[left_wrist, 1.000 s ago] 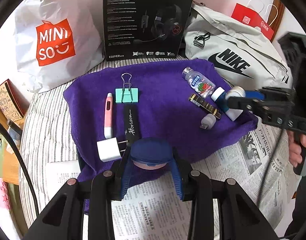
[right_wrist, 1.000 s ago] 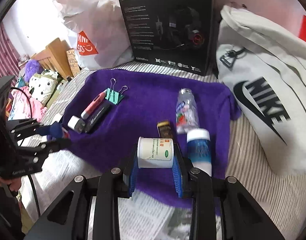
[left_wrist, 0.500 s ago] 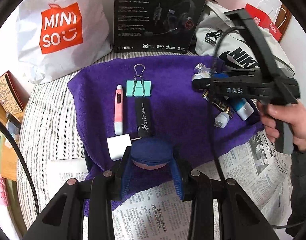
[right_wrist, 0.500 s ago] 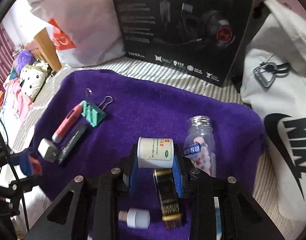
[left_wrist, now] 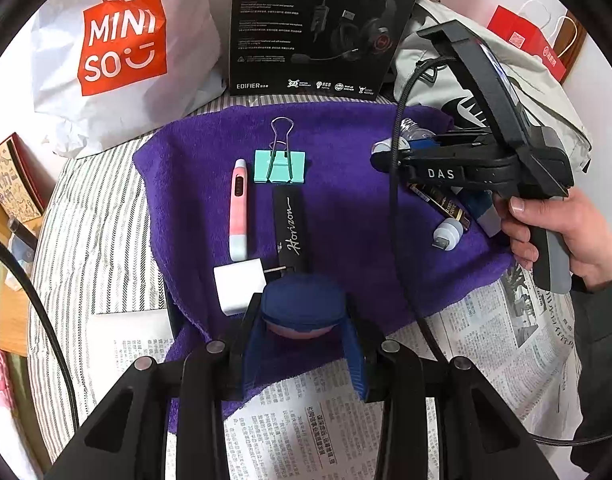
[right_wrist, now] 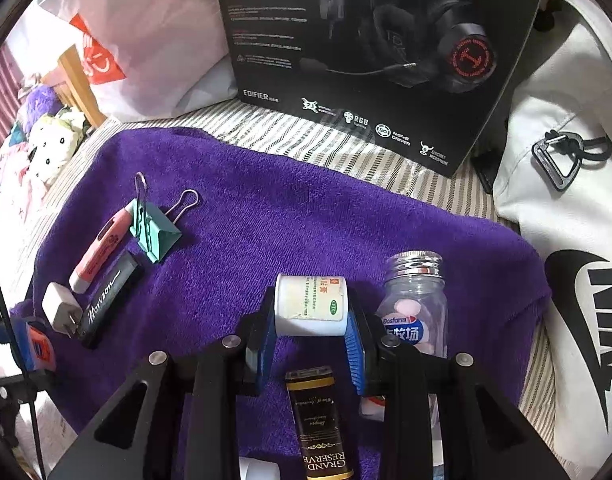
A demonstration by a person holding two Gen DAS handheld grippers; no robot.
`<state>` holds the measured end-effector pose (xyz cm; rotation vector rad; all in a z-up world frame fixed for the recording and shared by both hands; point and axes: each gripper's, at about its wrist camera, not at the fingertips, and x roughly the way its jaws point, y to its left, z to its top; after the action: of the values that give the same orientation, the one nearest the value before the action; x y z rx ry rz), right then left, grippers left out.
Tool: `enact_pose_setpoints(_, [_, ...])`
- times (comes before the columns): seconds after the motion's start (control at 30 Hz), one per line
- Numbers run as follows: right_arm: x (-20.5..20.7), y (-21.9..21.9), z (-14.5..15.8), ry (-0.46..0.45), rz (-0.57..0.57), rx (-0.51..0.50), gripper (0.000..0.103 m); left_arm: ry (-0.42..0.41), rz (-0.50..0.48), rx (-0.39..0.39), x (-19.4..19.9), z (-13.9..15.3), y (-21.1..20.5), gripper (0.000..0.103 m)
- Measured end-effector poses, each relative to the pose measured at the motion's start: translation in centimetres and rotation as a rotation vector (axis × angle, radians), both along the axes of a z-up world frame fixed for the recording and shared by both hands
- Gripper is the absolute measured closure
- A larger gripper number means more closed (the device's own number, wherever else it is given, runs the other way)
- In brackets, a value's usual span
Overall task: Organize rigid objects
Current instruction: 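Lower the jar and pill bottle onto the towel and open both grippers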
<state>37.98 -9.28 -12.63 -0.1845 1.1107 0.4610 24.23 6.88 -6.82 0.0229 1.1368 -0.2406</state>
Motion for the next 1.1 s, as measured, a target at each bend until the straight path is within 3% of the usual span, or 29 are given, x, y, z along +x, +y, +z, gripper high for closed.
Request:
enact_pose_setpoints(0.13, [-0.4,-0.3,0.1,0.034,0.018,0.019,0.059,0.003,0.010,0.002,-0.1,0.1,0.2,0.069])
enact_pose_setpoints(0.37, [-3.3,-2.0,1.9,0.001,0.008,0.007,0.058,0.007,0.036,-0.007,-0.4,0.3,0.5,0.069])
enact_pose_setpoints(0.6, [-8.0,-5.5,4.1,-0.019,-0.047,0.076,0.057,-0.002,0.025,0.002,-0.6,0.7,-0.6,0.069])
enact_pose_setpoints(0.8, [-11.5,-7.5,4.5,-0.020,-0.067,0.104,0.056,-0.012,0.011,0.022,0.0,0.9,-2.4,0.069])
enact_pose_setpoints(1.1, [-13.2,-9.2,4.3,-0.011,-0.095,0.107,0.056,0.008,-0.014,0.020,1.7,0.2,-4.3,0.069])
